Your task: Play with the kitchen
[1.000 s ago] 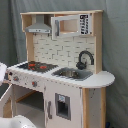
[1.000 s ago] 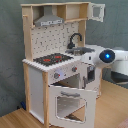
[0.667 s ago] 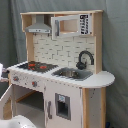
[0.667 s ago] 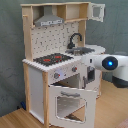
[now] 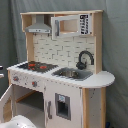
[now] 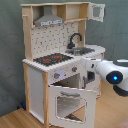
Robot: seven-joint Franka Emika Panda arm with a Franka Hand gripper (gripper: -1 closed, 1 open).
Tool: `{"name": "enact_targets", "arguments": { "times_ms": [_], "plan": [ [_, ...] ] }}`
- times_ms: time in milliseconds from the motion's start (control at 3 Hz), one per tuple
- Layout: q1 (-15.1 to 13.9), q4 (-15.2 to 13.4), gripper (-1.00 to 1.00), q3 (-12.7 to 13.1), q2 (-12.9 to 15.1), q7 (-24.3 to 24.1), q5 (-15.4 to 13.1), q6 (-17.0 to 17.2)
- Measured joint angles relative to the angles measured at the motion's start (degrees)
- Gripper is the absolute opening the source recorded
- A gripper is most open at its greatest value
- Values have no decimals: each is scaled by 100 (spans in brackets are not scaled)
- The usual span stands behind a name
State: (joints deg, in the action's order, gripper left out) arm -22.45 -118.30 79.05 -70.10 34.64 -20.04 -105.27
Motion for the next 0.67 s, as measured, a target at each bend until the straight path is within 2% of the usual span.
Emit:
{"name": "enact_targets", "arguments": {
  "times_ms": [333, 667],
  "plan": [
    [-15, 6, 100, 21, -359, -2, -334, -395],
    [-23, 7, 100, 20, -694, -16, -551, -843]
  ]
}}
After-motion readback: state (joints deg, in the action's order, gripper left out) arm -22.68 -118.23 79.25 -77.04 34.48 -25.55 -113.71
